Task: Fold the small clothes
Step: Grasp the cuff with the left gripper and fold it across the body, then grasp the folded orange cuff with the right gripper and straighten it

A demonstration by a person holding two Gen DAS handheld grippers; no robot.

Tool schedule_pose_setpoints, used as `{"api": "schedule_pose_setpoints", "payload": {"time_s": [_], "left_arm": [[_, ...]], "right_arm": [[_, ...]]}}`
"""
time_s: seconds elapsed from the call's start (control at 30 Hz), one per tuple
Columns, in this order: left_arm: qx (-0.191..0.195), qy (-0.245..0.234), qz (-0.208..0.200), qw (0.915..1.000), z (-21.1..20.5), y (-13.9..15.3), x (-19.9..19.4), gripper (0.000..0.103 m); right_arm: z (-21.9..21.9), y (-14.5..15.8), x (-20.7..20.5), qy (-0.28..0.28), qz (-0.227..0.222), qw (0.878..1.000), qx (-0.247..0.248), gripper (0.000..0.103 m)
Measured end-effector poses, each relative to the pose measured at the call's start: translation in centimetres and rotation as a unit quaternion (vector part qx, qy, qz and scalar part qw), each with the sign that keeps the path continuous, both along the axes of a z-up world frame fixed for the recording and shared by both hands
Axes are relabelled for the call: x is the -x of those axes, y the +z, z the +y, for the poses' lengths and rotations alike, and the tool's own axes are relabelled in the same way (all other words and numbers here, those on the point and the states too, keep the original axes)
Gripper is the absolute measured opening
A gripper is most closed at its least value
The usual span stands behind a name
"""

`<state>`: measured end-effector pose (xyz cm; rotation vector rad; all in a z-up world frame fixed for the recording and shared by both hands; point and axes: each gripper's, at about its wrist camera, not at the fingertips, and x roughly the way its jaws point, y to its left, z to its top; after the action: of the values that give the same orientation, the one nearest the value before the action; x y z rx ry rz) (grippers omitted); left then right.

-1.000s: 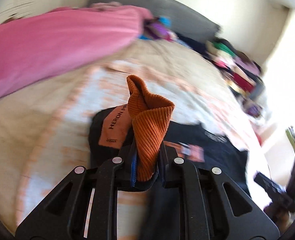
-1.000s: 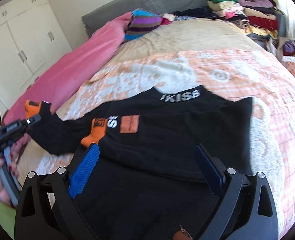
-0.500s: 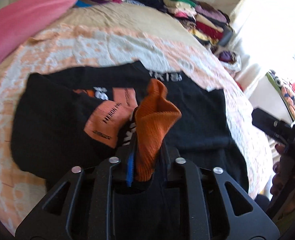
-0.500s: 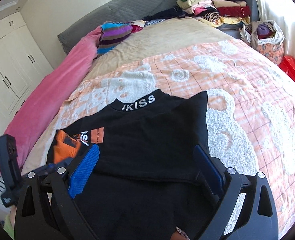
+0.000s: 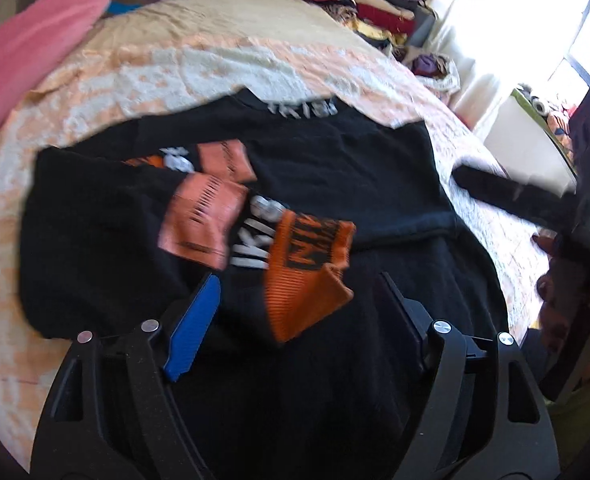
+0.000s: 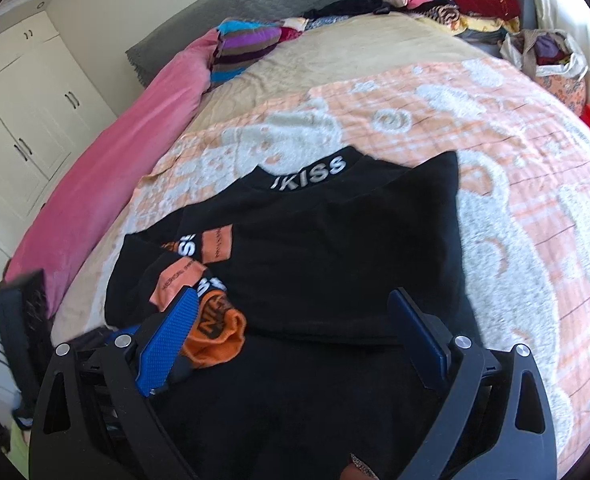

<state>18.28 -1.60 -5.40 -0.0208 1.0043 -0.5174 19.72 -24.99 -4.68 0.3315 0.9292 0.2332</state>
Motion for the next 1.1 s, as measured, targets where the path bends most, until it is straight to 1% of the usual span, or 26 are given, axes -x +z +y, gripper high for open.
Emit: {"api": "schedule_pose_setpoints", "payload": {"time_s": [0.07,0.13,0.17,0.2,0.3,0.37,0.4,0.47,0.53,0.57,0.63,0.67,0.73,0.77,0.83,0.9,0.93,1.03,1.1], "left_arm": [[-0.02,0.031,-0.032,0.9988,1.9,1.2,-0.7,0.072],[-0.044,0.072,-0.058,0.9947,3.8,1.9,-1.5,0.073],[-0.055,0.099,-0.064,0.9915,5.3,2.1,-2.1,0.073],[-0.058,0.115,-0.064,0.9897,6.3,2.2,-2.5,0.073],[-0.049,0.158,-0.061,0.9843,9.2,2.3,-3.4,0.073],[-0.037,0.174,-0.056,0.9825,10.5,2.2,-3.7,0.073],[-0.038,0.18,-0.057,0.9813,10.8,2.3,-3.8,0.073],[-0.035,0.189,-0.06,0.9795,11.4,2.3,-4.0,0.073],[-0.032,0.192,-0.059,0.9791,11.7,2.3,-4.3,0.073],[-0.031,0.192,-0.06,0.979,11.6,2.3,-4.3,0.073],[-0.031,0.193,-0.06,0.9789,11.6,2.2,-4.4,0.073],[-0.031,0.194,-0.061,0.9786,11.6,2.2,-4.4,0.073],[-0.034,0.197,-0.065,0.9777,11.6,2.2,-4.3,0.073],[-0.04,0.201,-0.072,0.9762,11.5,2.2,-4.3,0.073],[-0.044,0.207,-0.079,0.9742,11.6,2.2,-4.4,0.073],[-0.037,0.208,-0.076,0.9744,11.7,2.2,-4.5,0.073],[-0.037,0.209,-0.079,0.974,11.7,2.2,-4.6,0.073],[-0.036,0.209,-0.084,0.9736,11.8,2.3,-4.5,0.073],[-0.031,0.209,-0.086,0.9737,11.8,2.3,-4.6,0.073]], "right_arm": [[1.0,-0.5,-0.1,0.01,0.011,1.0,-0.003,0.095],[2.4,-1.2,-0.2,0.022,0.026,0.999,-0.001,0.095],[3.1,-1.6,-0.3,0.028,0.034,0.999,-0.004,0.095],[3.8,-2.1,-0.5,0.033,0.044,0.998,-0.01,0.095],[5.2,-3.2,-1.0,0.036,0.069,0.997,-0.029,0.093],[6.0,-4.0,-1.6,0.035,0.089,0.995,-0.037,0.091],[6.3,-4.4,-1.9,0.035,0.096,0.994,-0.039,0.09],[6.9,-4.9,-2.3,0.034,0.102,0.994,-0.032,0.088],[7.4,-5.6,-2.7,0.032,0.107,0.994,-0.017,0.083],[7.6,-5.9,-2.8,0.032,0.108,0.994,-0.014,0.081],[8.1,-6.2,-2.9,0.032,0.105,0.994,0.006,0.069],[8.2,-6.3,-2.9,0.032,0.1,0.994,0.013,0.065],[8.3,-6.2,-2.9,0.032,0.089,0.995,0.021,0.052],[8.3,-6.2,-2.9,0.031,0.087,0.996,0.02,0.048],[8.3,-6.0,-2.8,0.044,0.079,0.996,0.001,0.014],[8.7,-5.8,-2.7,0.062,0.071,0.996,0.007,0.01],[8.8,-5.6,-2.6,0.066,0.067,0.996,0.008,0.009],[8.2,-4.5,-1.9,0.072,0.048,0.996,-0.013,0.008],[7.3,-2.8,-1.5,0.082,0.025,0.996,-0.027,0.008]]}}
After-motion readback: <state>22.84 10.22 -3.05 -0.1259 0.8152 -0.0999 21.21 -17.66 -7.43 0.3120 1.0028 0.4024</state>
